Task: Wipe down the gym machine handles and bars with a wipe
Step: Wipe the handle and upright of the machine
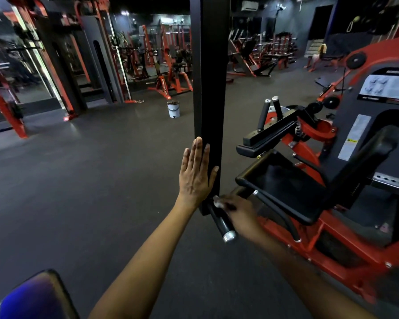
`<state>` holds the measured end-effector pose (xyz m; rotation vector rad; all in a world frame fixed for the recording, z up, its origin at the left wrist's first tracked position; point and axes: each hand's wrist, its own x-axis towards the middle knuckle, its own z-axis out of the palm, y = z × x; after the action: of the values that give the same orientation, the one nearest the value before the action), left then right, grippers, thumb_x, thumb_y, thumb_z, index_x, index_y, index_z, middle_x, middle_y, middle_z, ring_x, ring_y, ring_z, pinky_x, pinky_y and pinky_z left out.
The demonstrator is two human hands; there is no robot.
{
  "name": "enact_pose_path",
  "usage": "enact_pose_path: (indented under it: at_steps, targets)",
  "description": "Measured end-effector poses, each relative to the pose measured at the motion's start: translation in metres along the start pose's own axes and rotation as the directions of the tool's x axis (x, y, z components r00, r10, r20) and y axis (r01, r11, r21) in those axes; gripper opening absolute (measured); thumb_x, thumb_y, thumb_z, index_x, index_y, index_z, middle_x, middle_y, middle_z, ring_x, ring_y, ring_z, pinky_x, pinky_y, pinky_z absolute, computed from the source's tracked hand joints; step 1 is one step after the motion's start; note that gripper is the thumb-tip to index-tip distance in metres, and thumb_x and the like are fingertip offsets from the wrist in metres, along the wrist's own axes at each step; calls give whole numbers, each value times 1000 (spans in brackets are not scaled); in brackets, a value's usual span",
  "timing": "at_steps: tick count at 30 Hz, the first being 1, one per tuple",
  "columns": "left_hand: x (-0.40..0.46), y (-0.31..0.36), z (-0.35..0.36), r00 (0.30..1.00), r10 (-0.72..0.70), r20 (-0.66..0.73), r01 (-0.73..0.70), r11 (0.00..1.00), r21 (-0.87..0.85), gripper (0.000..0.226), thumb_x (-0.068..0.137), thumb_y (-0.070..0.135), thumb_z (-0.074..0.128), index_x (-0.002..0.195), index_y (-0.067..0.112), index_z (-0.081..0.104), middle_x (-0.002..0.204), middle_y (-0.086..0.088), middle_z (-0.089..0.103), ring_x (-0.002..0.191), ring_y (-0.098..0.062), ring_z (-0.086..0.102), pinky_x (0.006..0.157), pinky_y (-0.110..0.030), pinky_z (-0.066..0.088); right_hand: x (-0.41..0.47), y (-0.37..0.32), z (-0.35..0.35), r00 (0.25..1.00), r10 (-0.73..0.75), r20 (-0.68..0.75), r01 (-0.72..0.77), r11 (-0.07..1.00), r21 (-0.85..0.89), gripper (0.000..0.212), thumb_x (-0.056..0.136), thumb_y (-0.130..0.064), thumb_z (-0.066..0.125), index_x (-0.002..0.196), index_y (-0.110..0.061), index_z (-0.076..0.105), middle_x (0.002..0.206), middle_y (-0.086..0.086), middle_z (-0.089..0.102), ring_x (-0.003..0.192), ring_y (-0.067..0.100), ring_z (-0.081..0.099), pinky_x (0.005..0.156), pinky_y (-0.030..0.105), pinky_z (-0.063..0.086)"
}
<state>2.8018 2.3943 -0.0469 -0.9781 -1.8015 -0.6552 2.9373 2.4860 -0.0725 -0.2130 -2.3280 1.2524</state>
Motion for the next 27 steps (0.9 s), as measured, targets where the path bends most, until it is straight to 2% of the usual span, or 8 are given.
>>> enact_pose_path:
  at_steps: [6,10,12,15,18,22,25,27]
  targets:
    - [-3,-4,-2,1000,14,14,-14,1000,19,64,105,40,24,154,19,-11,161,1,-20,149,-14,-9,122,-34,0,-40,7,-9,992,-108,66,125,919,-374,14,84,7,55,90,15,65,87,21,58,75,0,45,70,10,35]
    - [-3,-2,0,1000,1,6,-1,1000,8,64,105,40,25,154,20,-11,161,2,-20,149,-13,-9,122,-34,0,-39,8,-13,950,-195,244,279,881,-382,14,80,-11,59,90,-7,69,88,6,61,79,16,56,66,24,44]
    - [-3,-2,-1,1000,0,8,-1,1000,11,65,104,39,27,154,21,-11,161,3,-20,149,-13,-9,122,-34,0,-8,5,5,890,-261,374,430,754,-496,35,72,-8,73,106,-10,66,107,6,58,98,24,56,77,29,48]
    - [-3,-4,-4,1000,22,14,-22,999,49,74,101,38,37,154,21,-11,160,3,-21,149,-13,-10,122,-35,-1,11,-16,29,856,-106,507,474,554,-684,30,91,-4,48,118,2,58,119,13,51,122,32,37,97,40,41]
    - [-3,-5,-6,999,31,15,-32,997,70,78,98,39,41,154,21,-11,160,3,-21,148,-12,-10,122,-36,-1,-18,-21,24,792,-129,597,600,348,-721,14,82,-10,63,92,-3,69,96,11,60,101,29,51,83,35,48]
    - [-3,-9,-4,998,51,24,-52,995,89,77,99,40,40,154,22,-9,161,3,-19,149,-13,-9,121,-37,1,-33,11,-13,743,-300,598,646,556,-523,13,72,-4,70,81,-13,71,89,2,64,90,20,56,76,27,48]
    - [-2,-5,-1,999,33,16,-34,997,68,75,99,37,40,154,22,-9,161,3,-19,149,-12,-8,122,-36,1,-10,14,-12,968,-87,237,136,970,-202,20,78,8,60,89,-4,73,94,11,68,92,19,60,81,20,41]
    - [-3,3,1,1000,-8,5,8,999,43,72,101,36,37,154,21,-10,161,3,-18,149,-12,-7,122,-35,0,3,22,-2,970,235,56,-242,955,171,13,85,-1,60,89,-4,72,88,12,69,83,19,63,73,25,46]
